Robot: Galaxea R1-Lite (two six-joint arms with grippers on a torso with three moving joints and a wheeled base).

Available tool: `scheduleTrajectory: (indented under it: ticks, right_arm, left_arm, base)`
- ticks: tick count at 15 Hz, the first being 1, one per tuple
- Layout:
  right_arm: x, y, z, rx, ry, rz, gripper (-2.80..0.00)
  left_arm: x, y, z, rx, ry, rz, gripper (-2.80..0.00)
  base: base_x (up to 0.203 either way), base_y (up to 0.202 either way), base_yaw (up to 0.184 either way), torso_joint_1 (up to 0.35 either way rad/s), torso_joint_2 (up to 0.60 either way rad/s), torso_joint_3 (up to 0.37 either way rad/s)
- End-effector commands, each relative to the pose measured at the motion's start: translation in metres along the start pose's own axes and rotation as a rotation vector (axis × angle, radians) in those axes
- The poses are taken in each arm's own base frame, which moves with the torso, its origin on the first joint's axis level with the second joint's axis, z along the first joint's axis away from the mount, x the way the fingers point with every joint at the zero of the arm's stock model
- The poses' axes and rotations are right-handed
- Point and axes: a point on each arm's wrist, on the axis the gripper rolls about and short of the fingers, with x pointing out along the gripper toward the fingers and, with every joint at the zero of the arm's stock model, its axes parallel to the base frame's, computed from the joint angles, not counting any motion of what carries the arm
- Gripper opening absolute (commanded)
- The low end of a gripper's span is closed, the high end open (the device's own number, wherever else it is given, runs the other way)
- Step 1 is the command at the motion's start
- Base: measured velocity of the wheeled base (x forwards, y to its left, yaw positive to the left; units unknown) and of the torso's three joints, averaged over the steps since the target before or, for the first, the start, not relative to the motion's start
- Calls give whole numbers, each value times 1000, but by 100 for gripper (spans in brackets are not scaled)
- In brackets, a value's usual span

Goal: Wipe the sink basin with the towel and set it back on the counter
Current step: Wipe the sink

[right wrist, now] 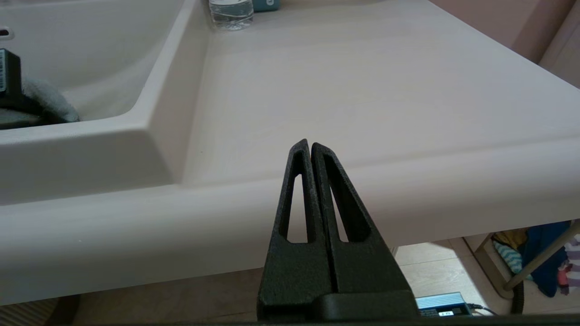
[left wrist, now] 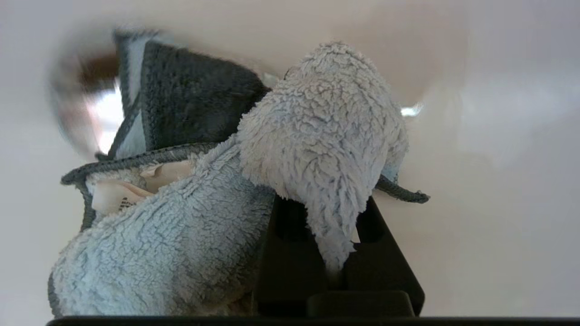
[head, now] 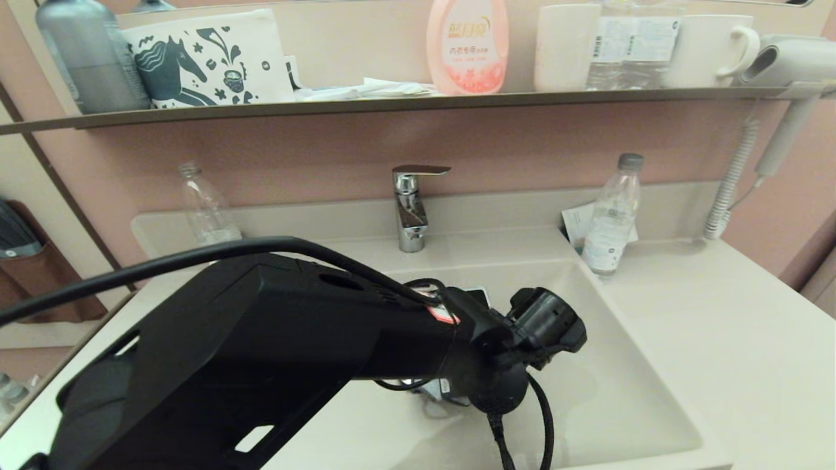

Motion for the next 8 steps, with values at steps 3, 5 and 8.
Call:
scheduleTrajectory:
  ticks: [3, 5, 8]
  right_arm:
    - [0, 0, 0, 0, 1, 0, -280]
    - [0, 0, 0, 0, 1, 0, -280]
    - [0, 0, 0, 0, 1, 0, -280]
  left_arm:
    - [-21, 10, -11, -18, 149, -2, -280]
    - [-17, 28, -19, 7, 196, 49, -280]
    - [-24, 63, -29, 55, 251, 117, -280]
  base:
    - [0, 0, 0, 0, 0, 0]
    - [0, 0, 0, 0, 0, 0]
    - [0, 0, 0, 0, 0, 0]
